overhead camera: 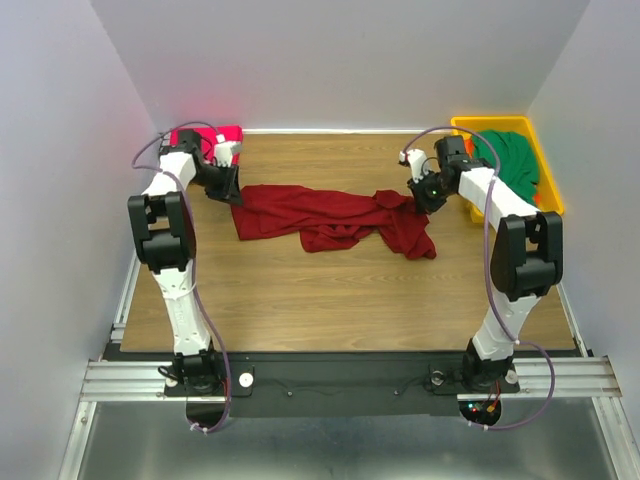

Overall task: Fold and stack the t-shirts
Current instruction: Flatten the tshirt out

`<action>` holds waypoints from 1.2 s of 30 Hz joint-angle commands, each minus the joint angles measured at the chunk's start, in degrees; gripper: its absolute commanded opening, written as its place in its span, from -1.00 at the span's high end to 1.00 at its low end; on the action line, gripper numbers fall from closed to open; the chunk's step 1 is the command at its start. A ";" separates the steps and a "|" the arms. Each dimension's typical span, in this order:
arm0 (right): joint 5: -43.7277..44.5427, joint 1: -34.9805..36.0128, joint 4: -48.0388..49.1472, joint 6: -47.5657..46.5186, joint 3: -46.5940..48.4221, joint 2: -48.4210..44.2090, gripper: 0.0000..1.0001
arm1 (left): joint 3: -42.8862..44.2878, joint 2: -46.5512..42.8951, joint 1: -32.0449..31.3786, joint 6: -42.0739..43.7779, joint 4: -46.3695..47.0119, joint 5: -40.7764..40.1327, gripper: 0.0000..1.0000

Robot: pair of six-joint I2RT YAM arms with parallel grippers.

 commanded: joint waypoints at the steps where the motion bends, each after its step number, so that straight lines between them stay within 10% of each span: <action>1: -1.19 -0.65 -0.49 1.15 2.37 -3.57 0.99 | -2.84 -11.74 1.36 1.89 0.07 5.43 0.16; 14: -1.72 -1.09 -0.84 3.70 4.13 -3.31 0.99 | -20.44 -19.05 -4.71 -2.22 5.77 -3.44 0.02; 36: -1.10 -1.27 -1.10 3.09 3.60 -3.75 0.99 | -17.72 -9.47 -9.46 -9.43 10.09 -1.51 -0.09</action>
